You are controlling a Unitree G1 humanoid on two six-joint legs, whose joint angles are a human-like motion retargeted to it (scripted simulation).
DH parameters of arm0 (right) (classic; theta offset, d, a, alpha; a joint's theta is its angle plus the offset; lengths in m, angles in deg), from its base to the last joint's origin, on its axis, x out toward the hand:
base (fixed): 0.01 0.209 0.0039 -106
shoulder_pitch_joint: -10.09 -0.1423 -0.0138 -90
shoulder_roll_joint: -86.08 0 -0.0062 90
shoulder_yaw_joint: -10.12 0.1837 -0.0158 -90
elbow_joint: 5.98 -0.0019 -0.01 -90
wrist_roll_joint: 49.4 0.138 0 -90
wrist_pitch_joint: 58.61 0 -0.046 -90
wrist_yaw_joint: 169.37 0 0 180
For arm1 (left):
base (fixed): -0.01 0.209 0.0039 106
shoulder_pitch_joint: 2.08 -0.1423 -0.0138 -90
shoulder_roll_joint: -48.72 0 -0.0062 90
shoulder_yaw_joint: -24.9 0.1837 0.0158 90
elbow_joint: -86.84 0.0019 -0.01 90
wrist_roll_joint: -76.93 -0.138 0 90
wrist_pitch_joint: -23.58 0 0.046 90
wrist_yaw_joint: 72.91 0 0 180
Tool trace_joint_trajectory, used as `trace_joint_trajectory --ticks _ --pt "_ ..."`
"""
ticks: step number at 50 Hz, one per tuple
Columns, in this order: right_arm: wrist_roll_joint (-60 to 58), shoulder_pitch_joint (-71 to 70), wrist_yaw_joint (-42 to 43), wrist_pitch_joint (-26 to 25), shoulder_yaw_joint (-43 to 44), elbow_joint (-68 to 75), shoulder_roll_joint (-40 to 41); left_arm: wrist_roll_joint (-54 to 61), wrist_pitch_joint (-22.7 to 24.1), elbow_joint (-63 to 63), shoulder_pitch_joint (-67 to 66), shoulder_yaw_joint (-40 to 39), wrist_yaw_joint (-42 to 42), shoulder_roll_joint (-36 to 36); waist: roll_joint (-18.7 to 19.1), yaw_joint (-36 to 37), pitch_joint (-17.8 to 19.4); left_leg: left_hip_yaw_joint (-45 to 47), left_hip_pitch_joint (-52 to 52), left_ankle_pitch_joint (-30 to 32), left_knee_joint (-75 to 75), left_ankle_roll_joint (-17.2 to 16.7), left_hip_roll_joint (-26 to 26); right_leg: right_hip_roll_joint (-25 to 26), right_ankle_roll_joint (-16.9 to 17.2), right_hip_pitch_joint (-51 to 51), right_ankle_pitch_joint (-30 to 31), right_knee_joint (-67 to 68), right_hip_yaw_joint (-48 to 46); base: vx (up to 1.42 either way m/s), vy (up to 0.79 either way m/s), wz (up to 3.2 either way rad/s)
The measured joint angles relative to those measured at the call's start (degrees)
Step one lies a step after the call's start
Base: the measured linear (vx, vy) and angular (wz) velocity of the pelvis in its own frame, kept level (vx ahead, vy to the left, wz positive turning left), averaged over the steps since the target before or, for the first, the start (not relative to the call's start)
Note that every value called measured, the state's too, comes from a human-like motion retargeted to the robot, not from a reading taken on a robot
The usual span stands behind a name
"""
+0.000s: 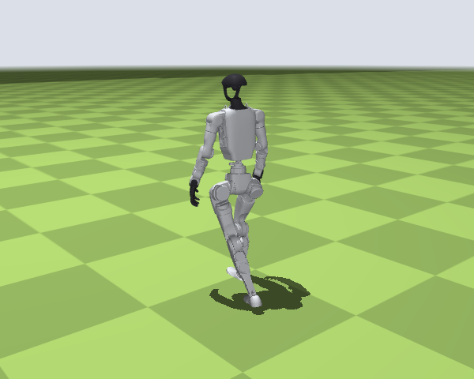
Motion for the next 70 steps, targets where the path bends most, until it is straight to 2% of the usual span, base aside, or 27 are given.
trace_joint_trajectory --ticks 2,5,7,8,10,13,15,17,20,23,25,27,30,34,37,40,42,44,46,50,52,53,58,60,62,66,70 --pt "0.4 0.0 0.5 0.1 0.4 0.3 -0.3 0.6 -0.2 2.5 -1.6 -0.2 1.3 0.0 1.8 0.6 -0.3 -1.7 -1.9 3.9 9.3 -4.3 0.6 1.5 -1.6 2.4 -0.6 1.9 -1.9 0.55 -0.07 0.26" --pt "2.1 -0.7 1.5 0.4 0.9 0.1 -0.7 2.1 -0.2 4.5 -3.0 -0.9 3.1 -0.5 5.4 1.2 -0.3 -2.3 -7.2 13.8 26.5 -13.4 2.9 4.8 -4.5 7.2 -1.5 0.9 -5.0 0.47 -0.04 0.34" --pt "3.3 -1.3 2.3 0.6 1.2 -0.4 -1.0 2.9 -0.3 4.3 -3.4 -1.4 3.1 -0.7 7.0 2.1 -0.1 1.0 -11.9 19.2 37.0 -16.9 5.8 6.1 -6.2 9.3 -3.0 1.4 -6.4 0.42 -0.02 0.45" --pt "3.9 -1.8 2.8 0.6 1.4 -0.7 -1.2 3.4 -0.4 3.9 -3.3 -1.7 2.9 -0.8 7.4 2.5 0.2 3.3 -14.8 20.0 41.9 -17.2 7.7 6.4 -6.7 10.3 -3.8 1.6 -7.2 0.4 -0.04 0.54" --pt "5.1 -3.0 3.7 0.4 1.4 -1.2 -1.4 4.4 -0.5 3.0 -2.9 -2.1 2.4 -1.0 7.4 3.3 0.6 8.4 -21.2 17.9 50.5 -14.9 12.7 6.5 -7.3 12.1 -5.5 2.0 -8.7 0.39 -0.06 0.61" --pt "6.9 -5.3 5.1 -0.2 1.2 -1.6 -1.2 6.3 -0.7 1.6 -2.0 -3.1 1.4 -1.0 6.3 4.7 0.9 15.2 -30.6 7.2 57.4 -8.3 20.3 5.9 -7.0 14.0 -7.9 2.1 -10.3 0.4 -0.07 0.51" --pt "8.4 -8.6 5.6 -0.6 1.1 -1.3 -0.4 7.9 -1.2 1.1 -0.5 -4.3 0.9 -1.7 3.5 5.1 0.8 18.8 -36.9 2.2 55.9 -5.0 22.0 4.5 -6.4 17.1 -6.8 -4.6 -10.4 0.44 -0.06 0.33" --pt "9.1 -9.2 5.9 -0.5 0.6 -1.8 0.4 8.8 -1.1 0.9 -1.3 -4.8 0.4 -1.0 3.5 6.1 0.9 20.7 -40.4 -2.0 52.6 -3.6 24.0 4.6 -5.9 18.2 -8.7 -3.7 -10.9 0.45 -0.03 0.09" --pt "10.4 -11.7 6.0 -0.3 -0.1 -2.3 1.7 10.2 -1.1 1.1 -1.5 -5.7 0.1 -0.4 0.8 6.1 1.6 24.1 -43.8 -3.7 40.4 -2.8 22.1 2.1 -4.8 22.8 -9.7 -8.3 -10.7 0.5 -0.01 0.1" --pt "10.4 -13.5 5.8 0.3 -1.4 -2.5 2.9 10.8 -1.0 2.2 -2.1 -5.9 -0.1 0.6 -0.7 5.4 1.9 25.9 -44.9 -1.7 24.3 -3.6 19.3 0.1 -3.7 26.4 -11.0 -10.7 -11.0 0.49 0.02 -0.02" --pt "10.1 -13.9 5.6 0.5 -2.3 -2.8 3.5 11.0 -1.1 3.0 -3.0 -5.6 -0.1 1.3 -0.2 5.1 1.8 25.5 -46.9 -1.5 18.1 -4.7 19.0 0.5 -3.3 27.4 -12.7 -8.8 -11.0 0.46 0.05 -0.2" --pt "9.5 -15.1 5.1 0.6 -2.9 -2.7 3.7 11.2 -1.1 4.2 -2.8 -5.8 0.3 1.6 -2.5 3.7 1.3 26.8 -43.2 3.4 1.5 -5.0 14.3 -2.2 -2.6 28.1 -14.3 -8.8 -10.5 0.52 0.07 -0.12" --pt "8.8 -15.0 4.7 0.6 -3.4 -3.0 4.1 11.4 -1.4 5.1 -3.6 -5.9 0.6 2.0 -3.1 2.9 0.4 26.8 -43.8 4.4 -1.4 -5.0 13.3 -3.3 -2.1 27.9 -17.4 -3.6 -9.6 0.53 0.07 -0.39" --pt "8.1 -13.5 4.6 0.5 -3.3 -2.3 4.3 12.6 -1.7 6.0 -3.8 -6.5 0.9 1.9 -6.2 2.6 -1.2 28.4 -42.4 8.2 0.1 -2.9 10.8 -8.9 -0.3 26.8 -19.2 6.1 -10.9 0.58 0.08 -0.54" --pt "7.7 -11.3 4.6 0.2 -2.9 -1.0 4.3 14.1 -1.6 5.9 -3.7 -6.6 1.0 1.6 -9.3 1.7 -2.2 29.5 -40.3 9.5 1.5 -0.8 7.0 -15.7 2.6 25.1 -14.9 16.5 -11.7 0.57 0.12 -0.33" --pt "8.0 -9.0 4.2 -0.3 -2.7 0.3 3.7 15.3 -1.3 4.6 -3.3 -6.0 0.9 1.4 -12.2 -0.3 -2.5 30.5 -35.9 8.7 -0.9 2.2 1.6 -23.7 5.3 21.6 -4.7 31.0 -11.0 0.54 0.16 -0.06" --pt "8.5 -7.9 3.9 -0.7 -2.7 0.9 3.1 15.4 -1.0 2.9 -2.7 -5.4 0.3 1.1 -13.5 -2.1 -1.9 30.5 -31.4 8.3 -4.2 3.9 -2.3 -28.4 5.4 17.8 0.2 41.1 -9.2 0.53 0.17 -0.05" --pt "9.0 -7.1 4.0 -0.9 -2.6 1.3 2.6 15.2 -0.8 0.9 -1.7 -4.5 -0.6 0.4 -14.1 -3.8 -1.1 29.9 -26.5 8.1 -7.9 4.8 -5.3 -31.7 4.1 13.8 0.1 48.3 -7.4 0.53 0.16 -0.18" --pt "9.4 -6.4 4.3 -0.9 -2.3 1.7 2.1 15.0 -0.6 -1.1 -0.5 -3.6 -1.9 -0.3 -14.0 -5.3 -0.3 28.7 -21.6 7.7 -11.1 5.2 -7.3 -33.2 2.4 9.9 -3.6 52.1 -6.3 0.53 0.13 -0.3" --pt "9.9 -5.5 4.8 -0.8 -1.4 1.9 1.7 14.8 -0.5 -5.2 3.0 -3.1 -4.2 -1.7 -10.9 -7.0 2.3 25.5 -11.2 5.7 -17.0 5.0 -7.0 -30.3 -0.7 4.0 -12.5 48.6 -7.1 0.53 0.1 -0.47" --pt "9.9 -5.0 4.7 -0.8 -0.6 1.8 1.5 14.6 -0.4 -7.3 4.8 -3.2 -4.9 -1.9 -7.9 -6.6 4.4 24.1 -6.1 4.0 -18.9 4.9 -4.8 -25.8 -1.4 3.3 -14.7 41.1 -8.8 0.52 0.06 -0.46" --pt "9.9 -4.3 4.8 -0.8 -0.4 1.8 1.6 14.4 0.0 -8.2 5.3 -3.1 -5.0 -1.9 -7.7 -7.0 4.8 23.6 -5.0 3.1 -18.5 4.9 -4.8 -24.9 -1.1 2.1 -15.2 37.6 -8.7 0.49 0.04 -0.22" --pt "9.8 -1.8 3.9 -1.3 0.3 2.2 1.9 13.6 1.5 -11.3 7.9 -2.4 -4.5 -1.8 -2.0 -5.9 4.9 21.2 -3.0 -2.7 -14.9 4.3 0.5 -11.8 1.6 1.1 -9.7 10.5 -7.7 0.47 0.01 -0.14" --pt "9.5 -0.9 3.3 -1.4 0.0 2.5 2.1 13.2 2.0 -11.6 8.0 -2.1 -4.0 -1.5 -1.6 -5.5 4.5 20.3 -3.1 -4.0 -13.2 3.9 0.9 -9.1 2.9 -0.1 -8.0 3.6 -5.1 0.43 -0.04 -0.08" --pt "8.9 -0.3 2.3 -1.5 -0.2 3.0 2.1 12.9 2.2 -10.9 8.1 -1.8 -3.0 -1.2 0.3 -4.4 2.6 19.5 -4.5 -5.6 -11.4 3.7 2.9 -5.4 3.2 3.0 -1.7 -10.5 -3.8 0.44 -0.05 -0.16" --pt "7.3 0.6 0.7 -1.6 -0.7 3.8 2.2 12.0 1.7 -8.7 6.1 -1.7 -1.2 -0.2 0.6 -3.1 1.2 17.3 -4.1 -7.5 -6.8 3.0 3.6 -3.7 3.2 3.6 0.8 -10.9 -1.3 0.45 -0.09 -0.12" --pt "6.2 0.8 -0.7 -1.6 -0.4 4.5 2.0 11.4 0.9 -4.6 2.8 -2.2 1.4 0.5 2.0 -1.3 -0.1 11.0 -3.9 -8.3 1.4 1.4 5.4 -1.0 2.0 6.9 2.8 -9.0 -1.2 0.46 -0.11 -0.32"
